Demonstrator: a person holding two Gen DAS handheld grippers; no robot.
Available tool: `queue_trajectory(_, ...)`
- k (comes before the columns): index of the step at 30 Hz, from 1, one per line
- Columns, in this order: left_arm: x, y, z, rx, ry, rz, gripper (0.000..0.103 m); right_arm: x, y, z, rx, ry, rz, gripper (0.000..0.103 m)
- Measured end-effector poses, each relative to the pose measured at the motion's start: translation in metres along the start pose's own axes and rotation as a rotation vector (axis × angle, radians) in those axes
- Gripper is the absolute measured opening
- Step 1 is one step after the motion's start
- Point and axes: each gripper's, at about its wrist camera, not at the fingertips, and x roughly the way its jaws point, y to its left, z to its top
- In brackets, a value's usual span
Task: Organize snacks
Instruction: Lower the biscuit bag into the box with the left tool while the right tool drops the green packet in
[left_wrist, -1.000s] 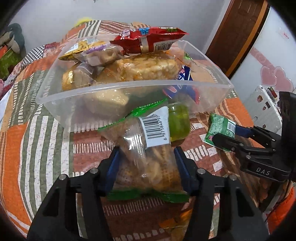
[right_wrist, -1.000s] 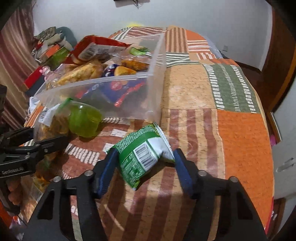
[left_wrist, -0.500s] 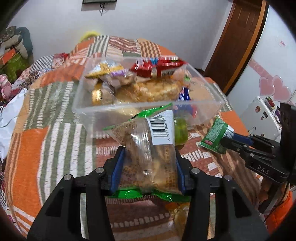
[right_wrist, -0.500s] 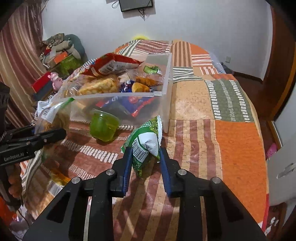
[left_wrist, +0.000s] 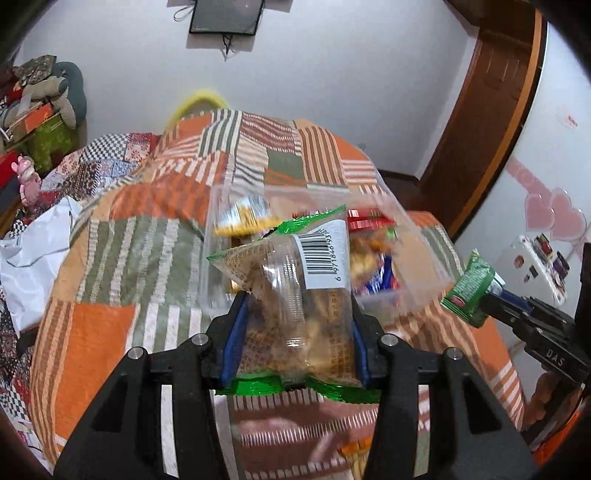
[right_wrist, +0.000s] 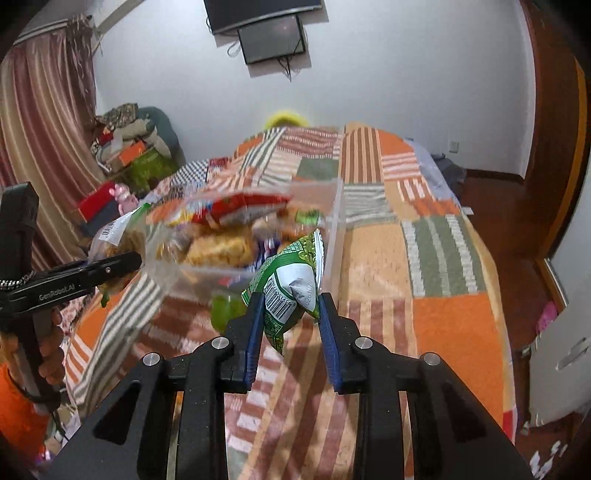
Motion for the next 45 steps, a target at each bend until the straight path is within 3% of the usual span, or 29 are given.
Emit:
queue_trajectory(10, 0.020, 0.002, 0.049, 0.021, -0.048, 0.049, 0.048, 0.021, -0.001, 0.035, 0.009, -0.045, 0.016, 0.027)
queue_trajectory(23, 0.083, 0.003, 0.072, 0.046, 0.044, 0.077, 0.048, 0.085, 0.008, 0.043, 0.026, 0.063, 0.037, 0.027)
queue_trajectory(28, 0.095, 0.005, 0.070, 0.039, 0.060, 0.082, 0.049, 0.090, 0.008, 0.044, 0.030, 0.067, 0.046, 0.028)
queue_trajectory(32, 0.095, 0.007, 0.069, 0.030, 0.061, 0.089, 0.051, 0.090, 0.008, 0.043, 0.039, 0.073, 0.025, 0.036)
queue_trajectory(41, 0.076, 0.002, 0.064, 0.037, 0.047, 0.084, 0.067, 0.073, 0.010, 0.037, 0.014, 0.066, -0.023, 0.067)
queue_trajectory(45, 0.061, -0.003, 0.060, 0.051, 0.037, 0.073, 0.067, 0.056, 0.015, 0.035, -0.016, 0.053, -0.028, 0.067)
